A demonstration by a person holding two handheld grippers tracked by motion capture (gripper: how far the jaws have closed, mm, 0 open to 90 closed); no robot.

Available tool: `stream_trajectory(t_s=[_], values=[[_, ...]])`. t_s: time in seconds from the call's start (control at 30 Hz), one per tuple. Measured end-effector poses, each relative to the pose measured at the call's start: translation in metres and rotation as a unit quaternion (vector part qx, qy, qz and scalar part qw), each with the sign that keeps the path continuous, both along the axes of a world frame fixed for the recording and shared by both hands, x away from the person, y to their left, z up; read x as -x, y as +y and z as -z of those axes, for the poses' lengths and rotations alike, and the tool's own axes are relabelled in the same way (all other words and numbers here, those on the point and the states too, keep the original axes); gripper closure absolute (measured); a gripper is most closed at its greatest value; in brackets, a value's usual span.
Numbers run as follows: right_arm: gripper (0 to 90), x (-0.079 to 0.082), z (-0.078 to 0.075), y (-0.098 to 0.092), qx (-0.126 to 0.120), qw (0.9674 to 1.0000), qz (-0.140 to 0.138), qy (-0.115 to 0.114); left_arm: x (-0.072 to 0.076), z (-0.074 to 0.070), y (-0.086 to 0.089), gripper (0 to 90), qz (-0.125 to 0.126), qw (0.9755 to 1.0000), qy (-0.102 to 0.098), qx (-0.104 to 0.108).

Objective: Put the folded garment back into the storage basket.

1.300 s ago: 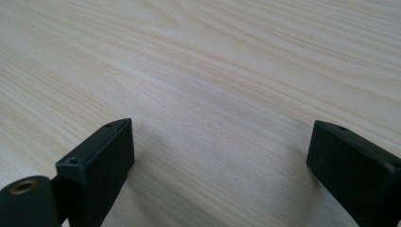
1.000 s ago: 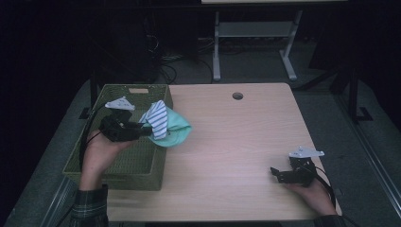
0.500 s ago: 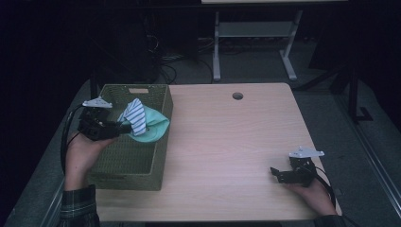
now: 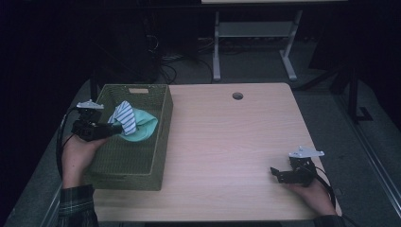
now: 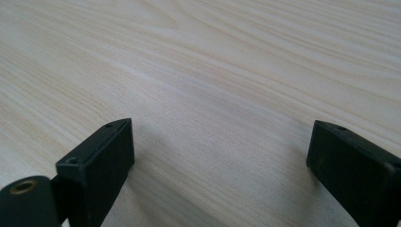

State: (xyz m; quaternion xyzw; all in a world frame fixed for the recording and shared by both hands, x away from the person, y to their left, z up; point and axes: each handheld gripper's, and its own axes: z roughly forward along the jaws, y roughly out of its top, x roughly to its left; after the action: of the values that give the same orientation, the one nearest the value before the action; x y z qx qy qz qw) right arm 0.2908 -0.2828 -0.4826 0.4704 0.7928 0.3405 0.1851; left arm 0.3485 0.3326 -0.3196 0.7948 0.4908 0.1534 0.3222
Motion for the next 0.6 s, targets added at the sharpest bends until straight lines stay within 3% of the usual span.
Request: stream_trajectory(t_s=[0.37,0.6], values=[[7.6,0.000,0.000,0.000,0.000,1.0000,0.000,0.000,-0.016,0.035,0.005,74.1,-0.024,0.9989,0.033,-0.024],[7.6,0.000,0.000,0.000,0.000,1.0000,0.001,0.000,-0.022,0.050,0.002,74.0,-0.028,0.9981,0.044,-0.032]])
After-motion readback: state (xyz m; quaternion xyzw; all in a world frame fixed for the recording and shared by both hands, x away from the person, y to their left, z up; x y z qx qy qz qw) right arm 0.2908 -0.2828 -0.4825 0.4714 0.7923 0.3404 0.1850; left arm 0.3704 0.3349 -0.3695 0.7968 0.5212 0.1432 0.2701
